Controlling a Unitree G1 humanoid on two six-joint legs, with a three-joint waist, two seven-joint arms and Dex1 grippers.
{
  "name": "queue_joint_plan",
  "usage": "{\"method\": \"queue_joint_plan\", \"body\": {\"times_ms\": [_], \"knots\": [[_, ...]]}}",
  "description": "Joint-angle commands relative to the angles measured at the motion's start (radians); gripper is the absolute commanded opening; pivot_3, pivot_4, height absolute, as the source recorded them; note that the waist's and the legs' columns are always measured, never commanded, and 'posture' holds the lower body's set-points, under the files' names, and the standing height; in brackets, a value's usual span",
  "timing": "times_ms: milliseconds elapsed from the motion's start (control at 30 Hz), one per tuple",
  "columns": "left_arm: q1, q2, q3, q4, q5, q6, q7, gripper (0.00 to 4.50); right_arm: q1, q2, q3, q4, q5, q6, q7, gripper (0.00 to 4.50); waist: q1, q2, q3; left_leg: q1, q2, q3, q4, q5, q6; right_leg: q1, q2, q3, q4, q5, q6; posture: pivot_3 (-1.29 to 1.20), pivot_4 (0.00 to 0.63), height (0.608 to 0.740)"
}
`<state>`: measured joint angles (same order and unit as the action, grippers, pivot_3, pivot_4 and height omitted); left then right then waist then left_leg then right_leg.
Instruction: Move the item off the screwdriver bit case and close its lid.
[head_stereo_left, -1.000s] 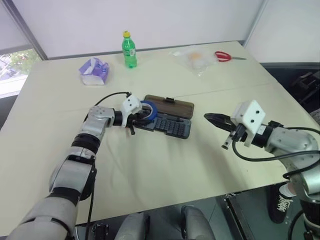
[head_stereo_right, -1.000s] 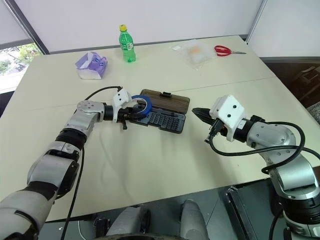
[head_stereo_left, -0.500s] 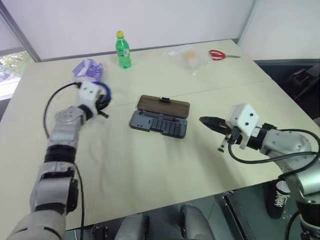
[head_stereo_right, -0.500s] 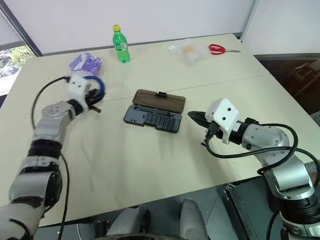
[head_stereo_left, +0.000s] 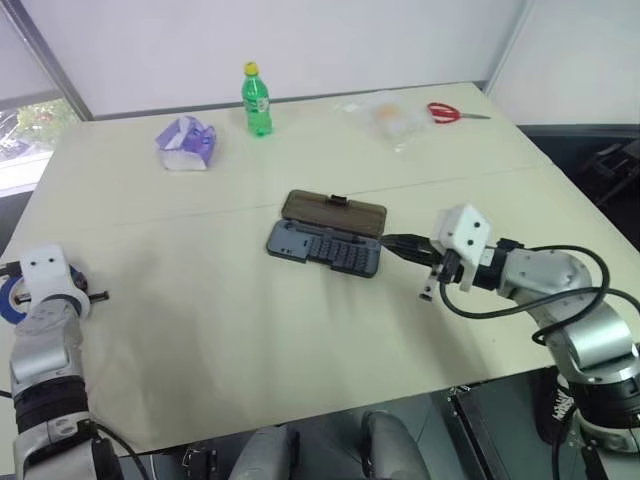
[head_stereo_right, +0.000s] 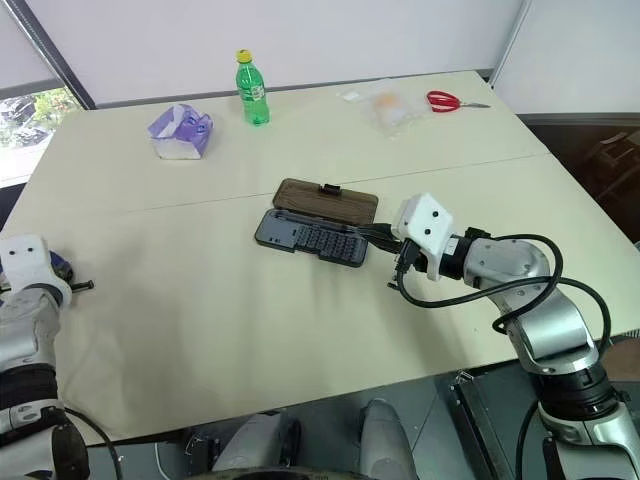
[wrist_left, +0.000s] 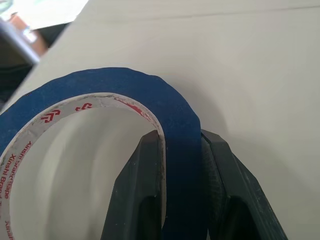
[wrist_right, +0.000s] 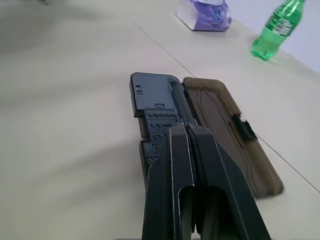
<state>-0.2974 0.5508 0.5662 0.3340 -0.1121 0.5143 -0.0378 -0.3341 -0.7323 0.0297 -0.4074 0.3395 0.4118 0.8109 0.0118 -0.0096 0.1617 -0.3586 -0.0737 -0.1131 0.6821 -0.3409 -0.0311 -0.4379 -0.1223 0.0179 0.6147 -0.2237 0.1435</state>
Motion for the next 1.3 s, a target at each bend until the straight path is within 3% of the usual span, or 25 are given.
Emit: {"method": "queue_joint_plan", "body": {"times_ms": [33,133,200,233,400,433,733,900,1000,1100,1233,1300], "knots": [[0.017,-0.002,0.028,0.035,-0.01,-0.011,0.044,0.47,-0.014,0.0,-0.019,-0.021,0.002,-0.016,0.003,0.0,0.0,0.0,0.0,0.0,0.0,0.0,0.0,0.0,0.0,0.0,0.0,0.0,0.0,0.0,0.0,0.0,0.15,0.74],[0.017,-0.012,0.05,0.059,-0.038,0.011,0.068,0.47,-0.005,0.0,-0.023,-0.035,0.003,-0.008,0.0,0.0,-0.002,0.001,-0.001,0.001,0.0,0.0,0.0,0.0,0.0,0.0,0.0,0.0,0.0,0.0,0.0,0.0,0.15,0.74],[0.02,-0.012,0.05,0.061,-0.045,0.006,0.079,1.48,0.002,-0.003,-0.025,-0.043,0.004,-0.003,-0.003,0.0,-0.004,0.002,-0.001,0.002,0.0,0.001,-0.001,0.0,0.0,0.0,0.0,0.0,0.001,0.0,0.0,0.0,0.15,0.74],[0.019,-0.01,0.048,0.062,-0.044,0.0,0.087,1.76,0.004,-0.003,-0.027,-0.045,0.004,0.0,-0.004,0.0,-0.004,0.002,-0.002,0.002,0.0,0.001,-0.001,0.0,0.0,0.0,0.0,0.0,0.001,0.0,0.0,0.0,0.15,0.74],[0.01,-0.01,0.052,0.068,-0.051,-0.022,0.121,4.33,0.018,-0.006,-0.035,-0.058,0.005,0.007,-0.009,0.0,0.002,0.003,-0.002,0.002,0.0,0.001,-0.001,0.0,0.0,0.001,0.0,0.0,0.001,0.0,0.0,0.0,0.15,0.74],[0.01,-0.012,0.05,0.061,-0.051,-0.028,0.126,4.47,0.02,-0.007,-0.037,-0.06,0.005,0.008,-0.01,0.0,0.003,0.003,-0.002,0.002,0.0,0.001,0.0,0.0,0.0,0.001,-0.001,0.0,0.001,0.0,0.0,0.0,0.15,0.74],[-0.044,-0.031,-0.072,-0.148,-0.078,-0.053,0.024,4.47,0.019,0.01,-0.044,-0.046,0.005,0.008,-0.031,0.0,0.002,0.001,-0.002,0.001,0.0,0.0,0.001,0.0,-0.001,0.002,-0.001,0.0,0.0,0.0,0.0,0.0,0.15,0.74],[-0.11,-0.063,-0.17,-0.263,-0.174,0.044,-0.114,4.47,-0.014,0.058,-0.038,0.005,-0.013,0.015,-0.089,0.0,-0.001,0.0,-0.001,0.001,0.0,0.0,0.0,0.0,-0.001,0.002,-0.001,-0.001,0.0,0.0,0.0,0.0,0.15,0.74],[-0.107,-0.066,-0.308,-0.331,-0.225,0.057,-0.306,4.47,-0.082,0.129,-0.039,0.097,-0.017,0.076,-0.179,0.0,-0.005,0.0,-0.002,0.001,0.0,0.0,0.0,0.0,-0.001,0.002,-0.001,0.0,0.0,0.0,0.0,0.0,0.15,0.74],[-0.093,-0.074,-0.395,-0.36,-0.245,-0.01,-0.459,4.5,-0.179,0.254,-0.106,0.171,0.077,0.182,-0.275,1.32,-0.011,0.0,-0.001,0.001,0.0,0.001,0.0,0.001,-0.001,0.001,0.0,0.0,0.0,0.0,0.0,0.0,0.15,0.74],[-0.088,-0.057,-0.463,-0.367,-0.283,-0.034,-0.625,4.5,-0.269,0.293,-0.07,0.26,0.042,0.241,-0.311,3.54,-0.026,0.001,-0.001,-0.002,0.0,0.0,-0.002,0.001,-0.001,-0.003,0.0,0.0,0.0,0.0,0.0,0.0,0.15,0.74],[-0.1,-0.053,-0.475,-0.363,-0.298,-0.032,-0.669,4.5,-0.326,0.327,-0.066,0.323,0.026,0.278,-0.363,4.44,-0.029,0.001,-0.001,-0.002,0.0,0.0,-0.002,0.001,-0.001,-0.003,0.0,0.0,0.0,0.0,0.0,0.0,0.15,0.74]]}}
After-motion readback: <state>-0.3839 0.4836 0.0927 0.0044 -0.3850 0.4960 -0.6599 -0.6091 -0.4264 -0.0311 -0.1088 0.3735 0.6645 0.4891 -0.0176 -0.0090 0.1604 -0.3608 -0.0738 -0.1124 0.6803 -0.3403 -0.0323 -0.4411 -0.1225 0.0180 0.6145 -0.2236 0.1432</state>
